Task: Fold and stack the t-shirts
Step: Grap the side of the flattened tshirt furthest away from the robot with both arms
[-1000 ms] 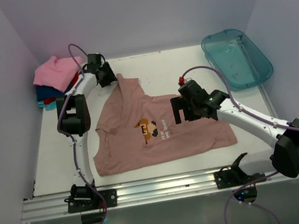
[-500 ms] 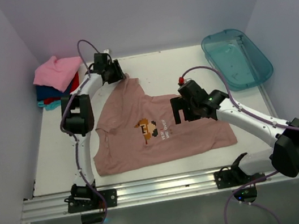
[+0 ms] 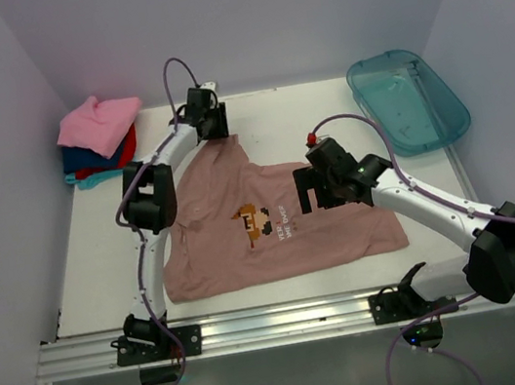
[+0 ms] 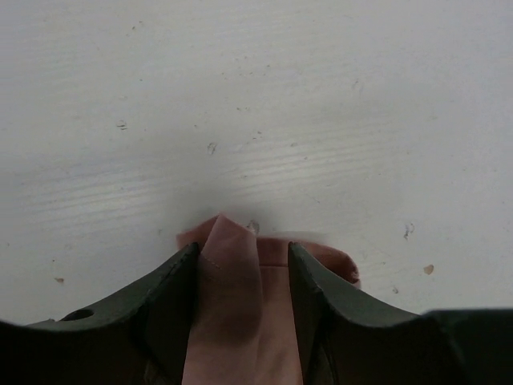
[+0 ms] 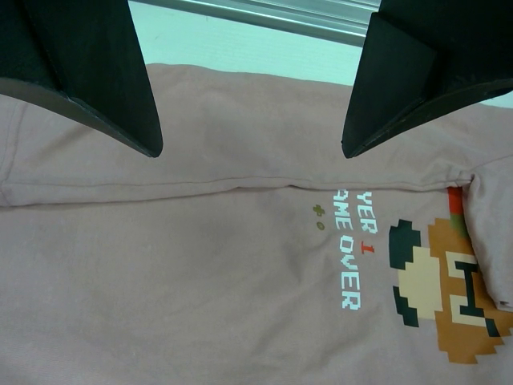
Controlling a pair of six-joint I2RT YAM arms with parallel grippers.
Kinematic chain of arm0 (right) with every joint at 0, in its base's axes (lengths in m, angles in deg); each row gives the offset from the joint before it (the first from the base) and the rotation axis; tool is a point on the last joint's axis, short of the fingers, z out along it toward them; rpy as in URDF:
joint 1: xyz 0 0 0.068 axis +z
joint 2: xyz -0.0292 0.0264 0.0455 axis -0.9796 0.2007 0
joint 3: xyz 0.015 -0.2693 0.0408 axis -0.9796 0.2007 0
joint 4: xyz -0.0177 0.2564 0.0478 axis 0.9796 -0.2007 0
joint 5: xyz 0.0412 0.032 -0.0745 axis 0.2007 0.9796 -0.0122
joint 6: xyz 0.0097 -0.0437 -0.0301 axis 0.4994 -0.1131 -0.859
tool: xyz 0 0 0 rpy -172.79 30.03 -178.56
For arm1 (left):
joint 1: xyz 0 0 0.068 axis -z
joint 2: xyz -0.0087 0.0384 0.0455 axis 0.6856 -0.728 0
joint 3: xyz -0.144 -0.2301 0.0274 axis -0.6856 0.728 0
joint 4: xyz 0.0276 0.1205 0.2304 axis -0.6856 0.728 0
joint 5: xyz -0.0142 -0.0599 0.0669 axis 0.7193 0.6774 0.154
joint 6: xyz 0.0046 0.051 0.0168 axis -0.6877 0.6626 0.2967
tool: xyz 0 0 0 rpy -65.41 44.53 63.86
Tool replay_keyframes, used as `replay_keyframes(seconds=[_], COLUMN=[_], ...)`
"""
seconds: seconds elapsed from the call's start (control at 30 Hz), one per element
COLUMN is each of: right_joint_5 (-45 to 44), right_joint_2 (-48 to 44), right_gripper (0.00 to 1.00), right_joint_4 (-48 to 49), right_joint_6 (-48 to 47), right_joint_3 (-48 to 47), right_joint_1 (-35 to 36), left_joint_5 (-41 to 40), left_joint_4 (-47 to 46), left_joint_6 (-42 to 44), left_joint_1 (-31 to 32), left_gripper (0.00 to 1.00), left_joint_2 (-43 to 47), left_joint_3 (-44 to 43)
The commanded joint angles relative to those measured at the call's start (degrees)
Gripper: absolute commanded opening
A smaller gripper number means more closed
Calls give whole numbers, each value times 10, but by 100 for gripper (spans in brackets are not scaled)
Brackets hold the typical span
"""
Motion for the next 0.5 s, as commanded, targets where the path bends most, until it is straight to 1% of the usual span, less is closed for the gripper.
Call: replay_keyframes(seconds=[0.0,0.23,0.33,0.47], right_joint_5=[1,0,2,2], right_joint_2=[-2,0,1,2], right_gripper=[99,99,99,99], right_joint_4=[0,0,1,1], right_joint_6=[-1,-1,0,0], right_joint_3=[-10,-7,-7,-7], right_joint_1=[0,0,0,0], left_joint_5=[-38,-71,-89,-104], left_joint_4=[9,7,-10,-46], left_joint_6=[23,28,31,41], left_joint_1=[-10,-9,-6,-1], left_gripper=[51,51,59,62], left_joint_2=[-7,0,23,56], left_joint_3=[-14,-12,10,51])
